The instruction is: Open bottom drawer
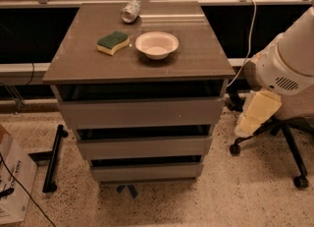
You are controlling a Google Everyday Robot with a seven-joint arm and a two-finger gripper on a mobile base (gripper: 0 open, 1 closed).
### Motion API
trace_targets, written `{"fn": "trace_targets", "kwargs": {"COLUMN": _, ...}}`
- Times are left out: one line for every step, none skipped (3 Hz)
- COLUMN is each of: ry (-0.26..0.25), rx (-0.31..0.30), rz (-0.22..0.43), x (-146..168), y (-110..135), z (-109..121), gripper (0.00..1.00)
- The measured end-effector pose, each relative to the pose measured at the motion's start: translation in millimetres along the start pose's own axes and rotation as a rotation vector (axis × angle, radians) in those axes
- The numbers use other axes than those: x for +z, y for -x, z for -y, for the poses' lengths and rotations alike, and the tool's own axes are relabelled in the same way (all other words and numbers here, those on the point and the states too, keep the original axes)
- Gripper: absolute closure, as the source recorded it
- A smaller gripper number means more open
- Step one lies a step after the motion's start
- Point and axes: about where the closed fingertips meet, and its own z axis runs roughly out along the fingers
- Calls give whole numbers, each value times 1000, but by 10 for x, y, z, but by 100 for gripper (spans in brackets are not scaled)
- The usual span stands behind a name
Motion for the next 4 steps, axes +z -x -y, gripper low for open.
{"fn": "trace_targets", "kwargs": {"ry": 0, "rx": 0, "rz": 0, "x": 0, "y": 0, "z": 0, "gripper": 0}}
{"fn": "trace_targets", "kwargs": {"ry": 26, "rx": 3, "rz": -22, "x": 191, "y": 20, "z": -104, "gripper": 0}}
{"fn": "trace_targets", "kwargs": {"ry": 83, "rx": -2, "rz": -47, "x": 565, "y": 22, "z": -310, "gripper": 0}}
{"fn": "trace_targets", "kwargs": {"ry": 146, "rx": -3, "rz": -53, "x": 938, "y": 2, "z": -452, "gripper": 0}}
